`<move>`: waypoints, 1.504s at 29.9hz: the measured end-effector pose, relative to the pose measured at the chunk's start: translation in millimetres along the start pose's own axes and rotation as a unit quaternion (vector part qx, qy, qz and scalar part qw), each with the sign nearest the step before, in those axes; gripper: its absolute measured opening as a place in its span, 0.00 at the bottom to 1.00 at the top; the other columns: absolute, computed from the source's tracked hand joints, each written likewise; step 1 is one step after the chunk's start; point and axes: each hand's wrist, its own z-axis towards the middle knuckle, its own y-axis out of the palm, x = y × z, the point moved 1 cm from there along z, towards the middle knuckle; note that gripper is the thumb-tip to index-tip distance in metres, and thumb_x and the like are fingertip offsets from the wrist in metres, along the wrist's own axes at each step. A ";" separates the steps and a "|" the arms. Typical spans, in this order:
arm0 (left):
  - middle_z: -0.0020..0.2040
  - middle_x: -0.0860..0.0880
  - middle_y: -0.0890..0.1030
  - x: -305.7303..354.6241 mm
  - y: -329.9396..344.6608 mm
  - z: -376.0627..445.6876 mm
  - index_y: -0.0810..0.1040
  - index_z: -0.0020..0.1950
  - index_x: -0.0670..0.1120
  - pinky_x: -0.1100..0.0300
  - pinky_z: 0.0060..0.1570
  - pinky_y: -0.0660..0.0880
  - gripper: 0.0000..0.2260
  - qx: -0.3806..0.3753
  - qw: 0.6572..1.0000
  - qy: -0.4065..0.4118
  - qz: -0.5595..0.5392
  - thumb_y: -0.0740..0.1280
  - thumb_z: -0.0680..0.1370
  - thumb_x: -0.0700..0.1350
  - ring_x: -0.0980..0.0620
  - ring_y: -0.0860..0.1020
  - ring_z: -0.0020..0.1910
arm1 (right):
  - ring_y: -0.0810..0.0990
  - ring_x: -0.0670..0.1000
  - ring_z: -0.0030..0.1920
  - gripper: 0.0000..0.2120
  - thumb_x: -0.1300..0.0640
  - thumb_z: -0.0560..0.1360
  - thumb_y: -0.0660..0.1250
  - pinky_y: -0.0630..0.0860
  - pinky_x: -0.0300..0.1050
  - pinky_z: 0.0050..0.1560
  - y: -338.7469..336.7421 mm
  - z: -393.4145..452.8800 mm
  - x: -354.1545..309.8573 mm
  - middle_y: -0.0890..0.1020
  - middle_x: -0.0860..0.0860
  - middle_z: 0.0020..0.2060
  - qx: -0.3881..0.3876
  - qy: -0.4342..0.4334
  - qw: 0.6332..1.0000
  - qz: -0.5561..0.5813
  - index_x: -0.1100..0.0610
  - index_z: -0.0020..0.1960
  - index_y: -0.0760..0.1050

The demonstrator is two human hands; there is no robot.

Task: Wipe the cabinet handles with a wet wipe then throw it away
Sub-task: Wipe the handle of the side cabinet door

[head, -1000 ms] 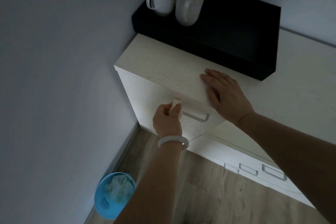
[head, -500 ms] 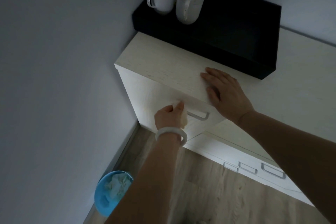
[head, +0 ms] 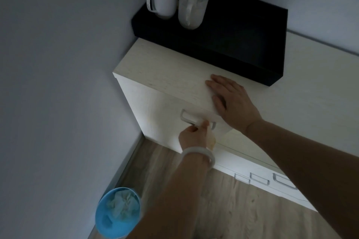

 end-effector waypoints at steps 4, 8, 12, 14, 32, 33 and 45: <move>0.24 0.51 0.76 3.9 -3.2 3.1 0.75 0.33 0.42 0.76 0.18 0.64 0.11 -0.013 1.000 0.011 -0.020 0.70 0.75 0.42 0.60 0.74 0.21 | 0.60 0.50 0.74 0.22 0.49 0.81 0.52 0.56 0.49 0.74 -0.1 -0.2 0.4 0.64 0.48 0.74 0.001 -0.001 1.000 0.002 0.49 0.74 0.62; 0.32 0.48 0.77 5.2 -6.0 15.5 0.80 0.42 0.38 0.77 0.19 0.64 0.08 0.041 0.996 0.024 -0.075 0.71 0.74 0.43 0.57 0.73 0.29 | 0.60 0.51 0.74 0.23 0.50 0.81 0.53 0.55 0.48 0.74 -0.1 0.3 0.0 0.64 0.48 0.74 0.000 -0.001 1.000 0.006 0.49 0.75 0.62; 0.31 0.47 0.76 -5.7 11.5 -0.3 0.80 0.45 0.35 0.75 0.19 0.65 0.09 -0.038 0.998 0.006 -0.049 0.70 0.75 0.42 0.60 0.72 0.21 | 0.60 0.50 0.74 0.23 0.50 0.81 0.52 0.56 0.50 0.74 -0.6 0.2 -0.5 0.64 0.48 0.74 0.001 0.002 1.000 0.002 0.49 0.75 0.62; 0.33 0.46 0.77 -7.8 11.3 0.2 0.79 0.46 0.37 0.74 0.22 0.69 0.07 -0.071 0.996 0.002 -0.052 0.71 0.74 0.40 0.59 0.75 0.23 | 0.61 0.50 0.74 0.23 0.50 0.80 0.52 0.57 0.50 0.73 -0.5 0.0 -0.6 0.65 0.48 0.74 0.002 0.001 1.000 0.005 0.49 0.74 0.63; 0.26 0.48 0.71 -6.8 -1.6 16.7 0.72 0.39 0.41 0.58 0.32 0.74 0.06 -0.313 0.929 -0.089 -0.175 0.62 0.73 0.31 0.52 0.72 0.25 | 0.58 0.49 0.75 0.23 0.49 0.81 0.51 0.54 0.50 0.75 -0.3 -0.4 1.3 0.62 0.47 0.75 -0.011 0.004 1.000 0.005 0.48 0.75 0.60; 0.26 0.49 0.68 -3.0 -6.2 15.3 0.71 0.40 0.42 0.60 0.31 0.71 0.07 -0.344 0.909 -0.106 -0.208 0.60 0.72 0.31 0.53 0.68 0.24 | 0.58 0.49 0.75 0.23 0.48 0.81 0.51 0.54 0.49 0.75 -0.4 -0.5 1.3 0.62 0.47 0.75 -0.012 0.005 1.000 0.003 0.48 0.75 0.60; 0.47 0.41 0.79 -15.8 -17.0 26.2 0.73 0.62 0.32 0.52 0.59 0.76 0.15 -0.310 0.919 -0.104 -0.219 0.60 0.75 0.27 0.45 0.78 0.48 | 0.59 0.50 0.74 0.22 0.49 0.81 0.52 0.55 0.50 0.74 0.4 -0.1 0.4 0.63 0.47 0.75 0.001 0.004 1.000 -0.004 0.48 0.75 0.61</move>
